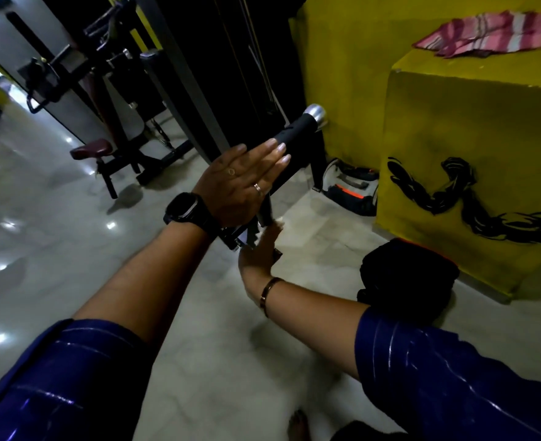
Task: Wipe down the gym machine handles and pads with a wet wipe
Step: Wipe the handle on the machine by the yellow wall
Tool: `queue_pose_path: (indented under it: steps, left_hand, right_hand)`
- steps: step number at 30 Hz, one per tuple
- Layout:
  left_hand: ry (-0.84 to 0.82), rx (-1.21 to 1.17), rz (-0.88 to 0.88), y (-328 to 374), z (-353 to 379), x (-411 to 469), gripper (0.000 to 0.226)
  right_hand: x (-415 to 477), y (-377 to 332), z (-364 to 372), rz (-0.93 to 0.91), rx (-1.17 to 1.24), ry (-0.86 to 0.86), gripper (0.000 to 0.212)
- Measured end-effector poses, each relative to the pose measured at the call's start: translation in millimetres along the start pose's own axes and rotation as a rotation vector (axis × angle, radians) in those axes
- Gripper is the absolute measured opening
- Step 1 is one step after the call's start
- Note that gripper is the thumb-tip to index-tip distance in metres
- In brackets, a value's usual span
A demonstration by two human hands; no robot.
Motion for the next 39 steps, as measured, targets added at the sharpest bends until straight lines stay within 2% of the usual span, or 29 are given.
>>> queue_pose_path:
  steps: [3, 5, 6, 7, 9, 11, 12, 14, 15, 18, 21, 24, 26, 29, 32, 36, 39]
  left_hand:
    - [-0.010, 0.005, 0.005, 1, 1, -1, 0.044]
    - [0.003, 0.011, -0.010, 0, 1, -1, 0.049]
    - [0.016, 0.010, -0.020, -1, 0, -1, 0.052]
    - [0.028, 0.010, -0.025, -1, -1, -1, 0.054]
    - [0.043, 0.001, -0.017, 0, -2, 0, 0.051]
    - [0.049, -0.017, -0.014, 0, -3, 1, 0.047]
    - [0.055, -0.025, -0.016, 0, -4, 1, 0.046]
    - [0.063, -0.038, -0.019, 0, -4, 0, 0.047]
    - [0.059, -0.042, -0.019, 0, -3, 0, 0.048]
    - [0.052, -0.047, -0.029, -1, -2, -1, 0.050]
    - [0.045, -0.058, -0.020, 0, -4, 0, 0.047]
    - [0.047, -0.064, -0.034, -2, -5, 1, 0.045]
    - [0.052, -0.065, -0.036, -1, -5, 1, 0.044]
    - [0.047, -0.063, -0.029, -1, -4, 1, 0.044]
    - [0.046, -0.057, -0.036, -1, -4, 1, 0.044]
    - [0.050, -0.064, -0.032, -1, -4, 1, 0.044]
    - [0.047, -0.056, -0.038, -1, -3, 1, 0.043]
  right_hand:
    - [29, -13, -16, -0.111, 0.035, 0.092, 0.060]
    - [43, -22, -21, -0.213, 0.005, 0.052, 0.036]
    - [47, -26, -23, -0.231, -0.029, -0.003, 0.032]
    - [49, -32, -25, -0.236, -0.064, -0.046, 0.036]
    - [54, -33, -30, -0.218, -0.093, -0.111, 0.036]
    - [63, -15, -34, -0.133, -0.027, -0.081, 0.018]
    - [67, 0, -39, -0.035, 0.040, -0.026, 0.010]
    - [71, 23, -40, 0.098, 0.080, 0.007, 0.014]
    - [71, 22, -39, 0.076, 0.072, -0.022, 0.016]
    - [69, 17, -39, 0.163, 0.132, -0.064, 0.027]
    - [68, 19, -25, 0.371, 0.406, -0.161, 0.060]
    - [67, 26, -23, 0.432, 0.425, -0.190, 0.080]
    - [68, 33, -26, 0.466, 0.485, -0.203, 0.082]
    - [75, 36, -38, 0.486, 0.541, -0.085, 0.073]
    - [73, 21, -26, 0.470, 0.584, -0.177, 0.077]
    - [57, 16, -12, 0.540, 0.480, -0.272, 0.086]
    - [51, 21, -10, 0.517, 0.440, -0.344, 0.097]
Point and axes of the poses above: each hand's wrist, its own x-axis towards the middle knuckle, its own z-axis out of the palm, y = z × x, the point moved 9 cm from there along x, towards the middle knuckle, and after that the axes turned 8 degrees about y, right-handed, at the moved point
